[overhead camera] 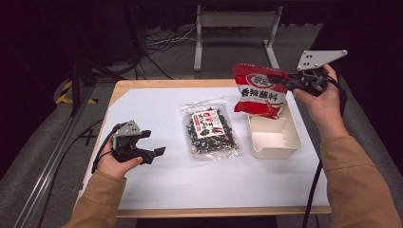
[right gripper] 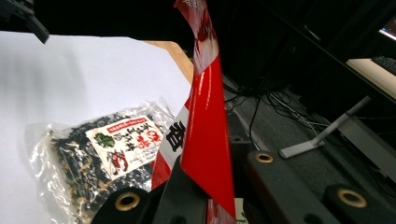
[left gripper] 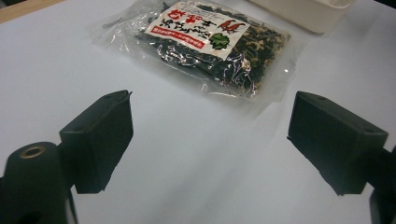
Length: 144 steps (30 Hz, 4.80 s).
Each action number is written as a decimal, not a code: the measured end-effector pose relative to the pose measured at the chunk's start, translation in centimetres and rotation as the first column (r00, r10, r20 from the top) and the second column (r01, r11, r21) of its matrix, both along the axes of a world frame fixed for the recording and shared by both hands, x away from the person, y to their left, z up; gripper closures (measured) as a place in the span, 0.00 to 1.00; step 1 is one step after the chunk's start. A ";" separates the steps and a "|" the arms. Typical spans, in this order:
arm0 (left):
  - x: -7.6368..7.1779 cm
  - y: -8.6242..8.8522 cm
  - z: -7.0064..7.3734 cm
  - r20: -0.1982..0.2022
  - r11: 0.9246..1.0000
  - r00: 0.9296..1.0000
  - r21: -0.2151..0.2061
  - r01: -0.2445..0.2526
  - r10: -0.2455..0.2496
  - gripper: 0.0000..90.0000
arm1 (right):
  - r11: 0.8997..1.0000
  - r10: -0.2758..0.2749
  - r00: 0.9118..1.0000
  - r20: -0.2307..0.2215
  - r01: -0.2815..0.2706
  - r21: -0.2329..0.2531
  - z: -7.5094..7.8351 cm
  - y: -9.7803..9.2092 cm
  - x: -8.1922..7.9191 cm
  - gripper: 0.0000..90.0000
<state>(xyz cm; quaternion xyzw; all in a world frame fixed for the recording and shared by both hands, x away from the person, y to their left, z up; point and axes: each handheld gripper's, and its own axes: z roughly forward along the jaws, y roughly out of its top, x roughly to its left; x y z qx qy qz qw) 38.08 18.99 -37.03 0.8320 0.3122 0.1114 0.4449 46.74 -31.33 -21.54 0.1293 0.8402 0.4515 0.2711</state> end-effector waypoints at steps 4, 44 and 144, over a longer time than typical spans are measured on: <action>0.1 0.1 -0.1 -0.008 1.000 1.000 0.002 -0.002 0.002 0.16 | 1.000 -0.010 1.000 0.000 0.010 -0.015 -0.1 -0.4 0.6 0.99; 0.3 -0.1 -0.8 -0.037 1.000 0.999 0.024 0.008 -0.007 0.17 | 0.994 -0.029 0.999 -0.029 0.026 -0.110 -4.3 -2.5 4.1 0.99; 3.1 -1.9 -1.1 -0.079 1.000 0.997 -0.020 0.008 -0.009 0.13 | 0.951 -0.267 0.941 -0.207 0.292 0.103 -8.9 -1.7 -8.6 0.32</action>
